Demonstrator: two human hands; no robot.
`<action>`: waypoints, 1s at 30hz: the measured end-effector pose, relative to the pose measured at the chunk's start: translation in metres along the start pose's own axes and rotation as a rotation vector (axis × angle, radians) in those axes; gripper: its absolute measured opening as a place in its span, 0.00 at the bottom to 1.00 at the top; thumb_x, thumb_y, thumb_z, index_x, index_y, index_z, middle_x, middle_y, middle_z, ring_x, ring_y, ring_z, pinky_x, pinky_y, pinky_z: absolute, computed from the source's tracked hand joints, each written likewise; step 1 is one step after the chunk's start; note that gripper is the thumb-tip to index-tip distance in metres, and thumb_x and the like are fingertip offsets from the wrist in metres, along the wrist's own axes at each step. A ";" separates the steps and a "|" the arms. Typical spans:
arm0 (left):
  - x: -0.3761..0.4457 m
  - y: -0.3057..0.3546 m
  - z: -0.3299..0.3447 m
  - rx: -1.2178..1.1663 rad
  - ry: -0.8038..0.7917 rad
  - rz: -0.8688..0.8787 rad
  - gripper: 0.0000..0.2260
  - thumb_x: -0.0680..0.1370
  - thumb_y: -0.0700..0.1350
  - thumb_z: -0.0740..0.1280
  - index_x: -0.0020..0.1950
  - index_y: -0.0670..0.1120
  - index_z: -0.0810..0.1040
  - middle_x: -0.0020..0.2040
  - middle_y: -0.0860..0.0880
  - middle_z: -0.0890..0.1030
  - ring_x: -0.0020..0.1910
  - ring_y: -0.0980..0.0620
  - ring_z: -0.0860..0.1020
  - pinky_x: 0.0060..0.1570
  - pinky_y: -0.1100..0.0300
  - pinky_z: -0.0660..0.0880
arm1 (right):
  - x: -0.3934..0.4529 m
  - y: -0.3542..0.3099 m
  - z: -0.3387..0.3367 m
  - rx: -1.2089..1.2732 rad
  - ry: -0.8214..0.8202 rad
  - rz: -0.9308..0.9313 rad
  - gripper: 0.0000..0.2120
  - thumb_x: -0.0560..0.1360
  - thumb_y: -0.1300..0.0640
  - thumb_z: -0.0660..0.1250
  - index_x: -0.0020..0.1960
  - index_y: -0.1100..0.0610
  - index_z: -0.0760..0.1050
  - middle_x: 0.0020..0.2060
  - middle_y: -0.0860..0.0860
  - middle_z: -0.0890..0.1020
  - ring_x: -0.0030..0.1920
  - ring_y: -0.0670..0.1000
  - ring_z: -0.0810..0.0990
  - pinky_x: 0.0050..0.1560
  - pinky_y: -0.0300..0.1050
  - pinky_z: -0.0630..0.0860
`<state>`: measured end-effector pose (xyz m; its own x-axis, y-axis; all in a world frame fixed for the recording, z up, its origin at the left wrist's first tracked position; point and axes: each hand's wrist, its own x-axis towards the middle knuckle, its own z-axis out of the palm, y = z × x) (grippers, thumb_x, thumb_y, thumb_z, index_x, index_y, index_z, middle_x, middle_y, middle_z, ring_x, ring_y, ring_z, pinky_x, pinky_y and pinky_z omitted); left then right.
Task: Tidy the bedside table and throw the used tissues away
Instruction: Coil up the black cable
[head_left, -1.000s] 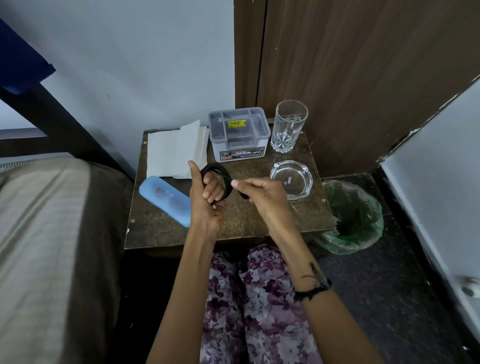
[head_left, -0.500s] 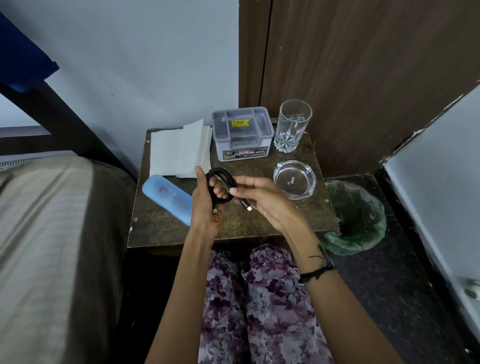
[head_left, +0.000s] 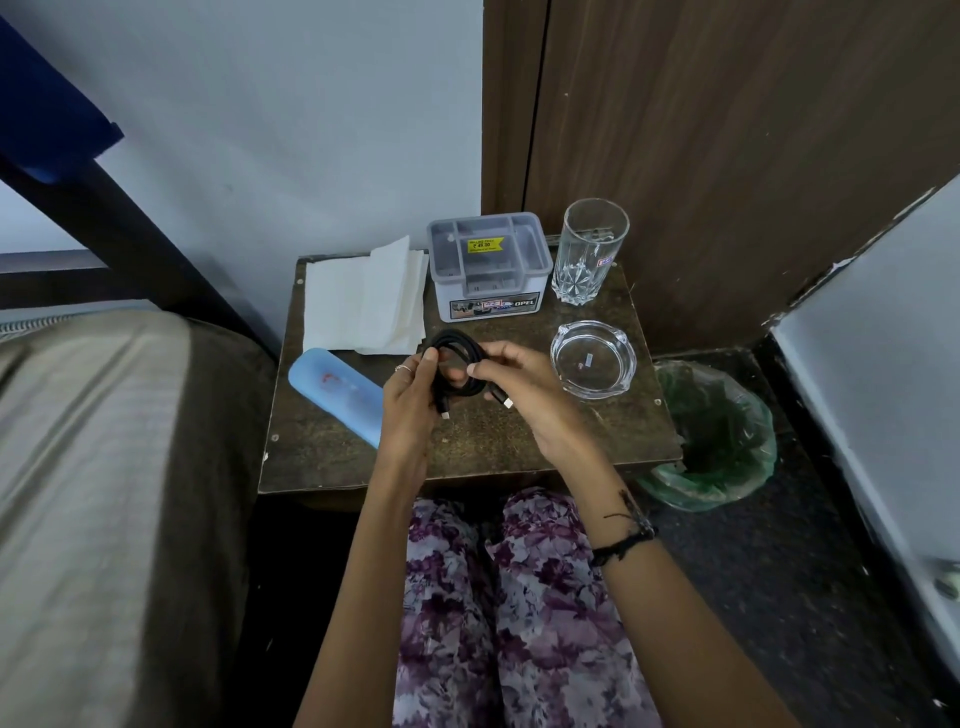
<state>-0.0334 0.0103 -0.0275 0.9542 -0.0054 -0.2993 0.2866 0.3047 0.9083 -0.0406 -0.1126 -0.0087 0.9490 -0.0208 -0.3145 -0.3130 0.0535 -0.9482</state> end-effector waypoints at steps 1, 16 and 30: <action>0.002 -0.002 -0.001 0.012 0.015 -0.005 0.14 0.81 0.43 0.57 0.39 0.45 0.77 0.30 0.52 0.81 0.37 0.53 0.78 0.47 0.55 0.75 | 0.001 0.002 0.001 0.037 -0.019 0.029 0.05 0.74 0.63 0.66 0.48 0.56 0.78 0.38 0.48 0.81 0.38 0.41 0.78 0.36 0.32 0.74; 0.032 0.005 -0.015 1.064 0.181 0.171 0.12 0.78 0.40 0.61 0.60 0.42 0.77 0.54 0.41 0.82 0.54 0.42 0.79 0.53 0.50 0.75 | 0.032 0.027 0.023 -0.002 0.112 0.142 0.10 0.72 0.66 0.68 0.52 0.61 0.73 0.42 0.52 0.78 0.40 0.47 0.79 0.36 0.36 0.80; 0.035 -0.008 -0.021 1.585 0.057 0.214 0.14 0.79 0.41 0.58 0.63 0.40 0.72 0.58 0.41 0.77 0.57 0.41 0.75 0.51 0.52 0.69 | 0.038 0.051 0.043 -0.524 0.311 -0.036 0.06 0.73 0.58 0.69 0.50 0.58 0.78 0.45 0.51 0.83 0.45 0.49 0.80 0.41 0.38 0.71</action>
<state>-0.0047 0.0277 -0.0517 0.9928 -0.0493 -0.1093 -0.0150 -0.9556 0.2944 -0.0193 -0.0676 -0.0674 0.9289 -0.3084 -0.2049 -0.3322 -0.4496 -0.8292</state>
